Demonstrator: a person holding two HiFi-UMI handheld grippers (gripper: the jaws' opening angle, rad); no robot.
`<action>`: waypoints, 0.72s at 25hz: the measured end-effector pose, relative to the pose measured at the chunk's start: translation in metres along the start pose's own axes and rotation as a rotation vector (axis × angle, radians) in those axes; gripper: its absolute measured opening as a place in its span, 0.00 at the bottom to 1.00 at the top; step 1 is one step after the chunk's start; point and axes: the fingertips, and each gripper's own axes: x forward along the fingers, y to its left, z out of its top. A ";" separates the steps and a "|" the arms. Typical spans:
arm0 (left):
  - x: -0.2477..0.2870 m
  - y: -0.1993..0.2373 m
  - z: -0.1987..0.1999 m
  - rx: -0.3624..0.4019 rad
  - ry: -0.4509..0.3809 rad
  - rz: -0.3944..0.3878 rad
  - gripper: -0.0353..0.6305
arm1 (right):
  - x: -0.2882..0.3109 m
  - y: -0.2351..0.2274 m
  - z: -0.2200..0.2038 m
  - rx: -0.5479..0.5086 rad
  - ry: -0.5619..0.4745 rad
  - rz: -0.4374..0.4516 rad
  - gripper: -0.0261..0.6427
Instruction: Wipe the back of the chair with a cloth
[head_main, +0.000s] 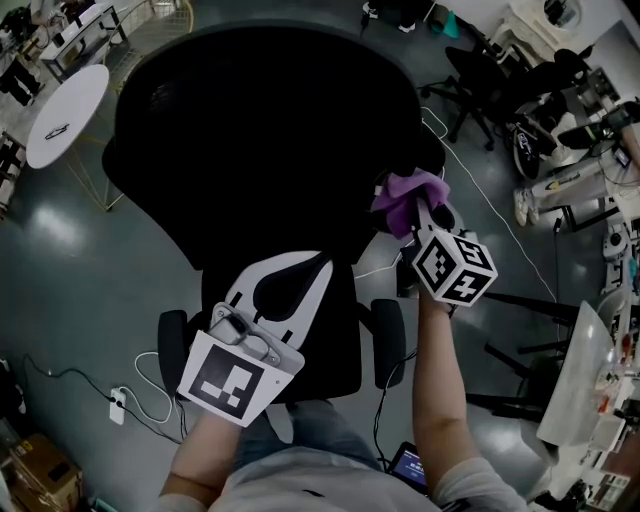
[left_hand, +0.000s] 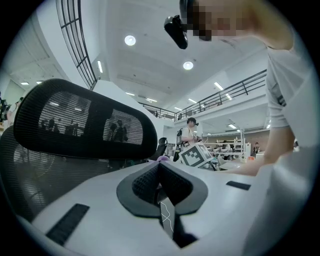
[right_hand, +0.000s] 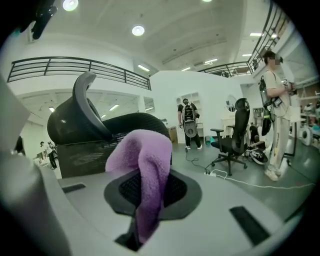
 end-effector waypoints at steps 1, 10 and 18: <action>0.001 -0.002 -0.001 0.003 -0.001 0.000 0.07 | 0.000 0.001 0.000 -0.002 -0.003 0.001 0.11; -0.001 -0.012 -0.018 -0.012 -0.006 -0.004 0.07 | 0.006 0.008 -0.024 -0.006 0.012 0.033 0.11; -0.014 -0.013 -0.037 0.019 -0.008 0.038 0.07 | 0.009 0.004 -0.052 -0.004 0.038 0.040 0.11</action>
